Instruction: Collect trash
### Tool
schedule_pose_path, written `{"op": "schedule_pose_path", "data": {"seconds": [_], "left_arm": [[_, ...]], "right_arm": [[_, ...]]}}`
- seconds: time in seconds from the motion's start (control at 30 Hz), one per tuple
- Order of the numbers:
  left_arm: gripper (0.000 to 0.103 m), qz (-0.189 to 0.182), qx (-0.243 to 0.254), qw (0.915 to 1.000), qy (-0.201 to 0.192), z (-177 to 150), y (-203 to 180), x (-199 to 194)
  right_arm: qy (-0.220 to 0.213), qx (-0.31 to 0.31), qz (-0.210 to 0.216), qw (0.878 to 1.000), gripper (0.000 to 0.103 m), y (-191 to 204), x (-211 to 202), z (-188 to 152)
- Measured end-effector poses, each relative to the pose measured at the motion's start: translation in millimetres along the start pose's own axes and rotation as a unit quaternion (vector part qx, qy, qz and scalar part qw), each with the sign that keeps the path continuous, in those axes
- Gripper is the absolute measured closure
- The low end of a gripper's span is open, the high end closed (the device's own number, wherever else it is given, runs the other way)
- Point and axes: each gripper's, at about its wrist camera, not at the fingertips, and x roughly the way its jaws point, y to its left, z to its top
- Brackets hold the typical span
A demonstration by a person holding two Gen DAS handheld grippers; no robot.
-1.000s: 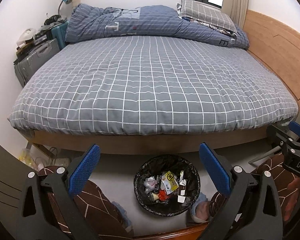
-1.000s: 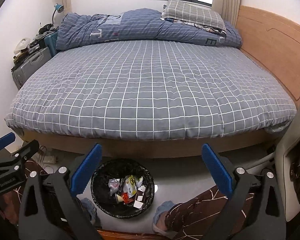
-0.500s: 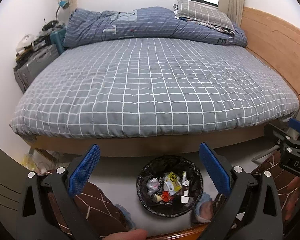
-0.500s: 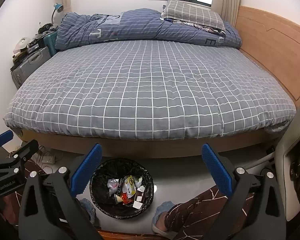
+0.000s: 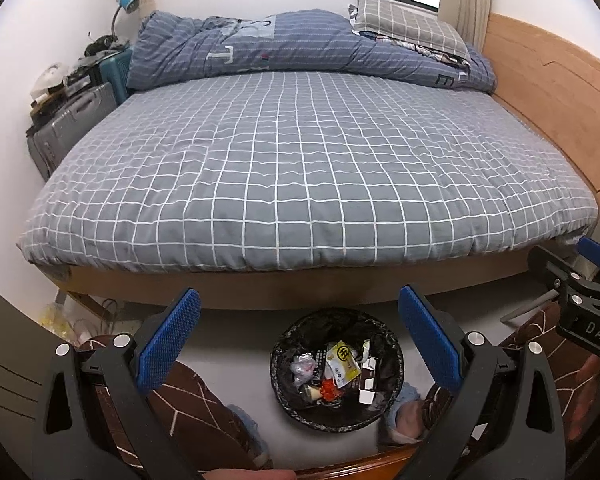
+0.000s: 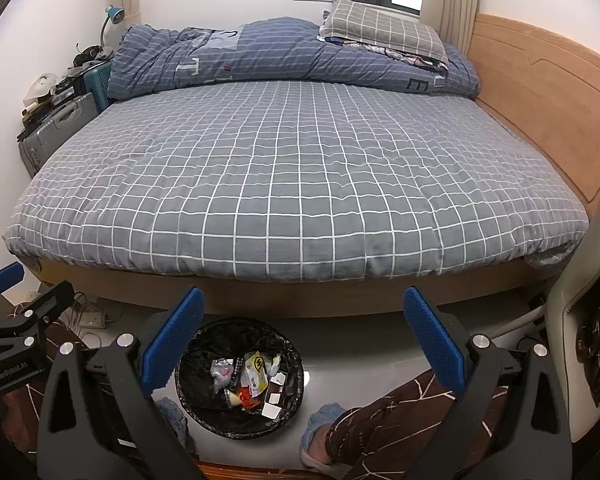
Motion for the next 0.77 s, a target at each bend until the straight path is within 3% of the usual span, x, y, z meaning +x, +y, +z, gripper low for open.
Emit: {"op": "schedule_pose_path", "data": {"seconds": [0.77], "left_arm": [[0.006,-0.022,-0.006,0.9997,0.007,-1.9,0.9,2.5]], "right_arm": [[0.000,0.000,0.002,1.000,0.007,0.3,-0.1,-0.2]]}}
